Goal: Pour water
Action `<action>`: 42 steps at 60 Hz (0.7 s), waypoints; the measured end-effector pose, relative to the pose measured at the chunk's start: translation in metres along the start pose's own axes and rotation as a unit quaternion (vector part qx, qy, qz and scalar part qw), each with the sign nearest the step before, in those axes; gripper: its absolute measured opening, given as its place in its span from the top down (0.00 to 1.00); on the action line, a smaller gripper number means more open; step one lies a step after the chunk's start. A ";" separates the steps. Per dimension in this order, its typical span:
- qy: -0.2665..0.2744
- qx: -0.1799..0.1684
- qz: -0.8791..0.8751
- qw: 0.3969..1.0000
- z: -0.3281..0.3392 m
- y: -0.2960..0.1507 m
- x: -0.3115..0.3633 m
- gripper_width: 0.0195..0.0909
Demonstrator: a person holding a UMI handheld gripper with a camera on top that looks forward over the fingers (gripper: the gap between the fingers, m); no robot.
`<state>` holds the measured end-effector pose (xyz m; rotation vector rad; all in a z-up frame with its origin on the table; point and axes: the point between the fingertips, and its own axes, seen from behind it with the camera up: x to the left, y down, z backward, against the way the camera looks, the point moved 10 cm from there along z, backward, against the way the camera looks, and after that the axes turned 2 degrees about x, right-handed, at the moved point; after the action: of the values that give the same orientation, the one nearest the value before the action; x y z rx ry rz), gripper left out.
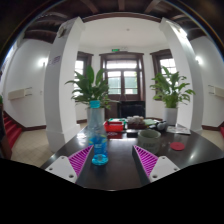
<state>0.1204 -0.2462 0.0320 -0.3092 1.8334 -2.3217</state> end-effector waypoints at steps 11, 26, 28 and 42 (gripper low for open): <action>-0.046 0.013 0.016 0.999 -0.015 -0.003 0.019 0.18; -0.035 0.012 0.005 0.999 -0.038 -0.016 -0.003 0.18; -0.032 0.010 0.004 0.999 -0.037 -0.019 -0.008 0.18; -0.030 0.004 -0.020 0.999 -0.040 -0.038 -0.026 0.49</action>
<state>0.1349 -0.1935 0.0588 -0.4144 1.8043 -2.3193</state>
